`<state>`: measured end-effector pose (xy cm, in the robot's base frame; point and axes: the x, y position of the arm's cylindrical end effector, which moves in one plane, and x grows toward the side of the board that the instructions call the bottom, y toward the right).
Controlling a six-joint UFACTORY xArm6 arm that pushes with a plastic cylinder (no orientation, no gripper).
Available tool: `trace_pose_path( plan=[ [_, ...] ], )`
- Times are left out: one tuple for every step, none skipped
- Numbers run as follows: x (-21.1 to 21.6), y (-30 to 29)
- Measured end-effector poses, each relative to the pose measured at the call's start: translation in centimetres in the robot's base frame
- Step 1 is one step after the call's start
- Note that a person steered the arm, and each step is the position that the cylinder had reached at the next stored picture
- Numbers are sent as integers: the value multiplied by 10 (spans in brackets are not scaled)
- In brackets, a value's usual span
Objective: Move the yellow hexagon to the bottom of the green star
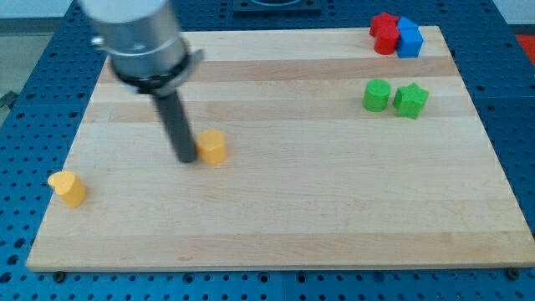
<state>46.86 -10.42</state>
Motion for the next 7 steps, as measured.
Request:
trace_pose_path(
  plan=[
    [-9, 83],
    [-10, 115],
    [0, 67],
    [-5, 11],
    [-38, 23],
    [-53, 91],
    [-48, 178]
  ],
)
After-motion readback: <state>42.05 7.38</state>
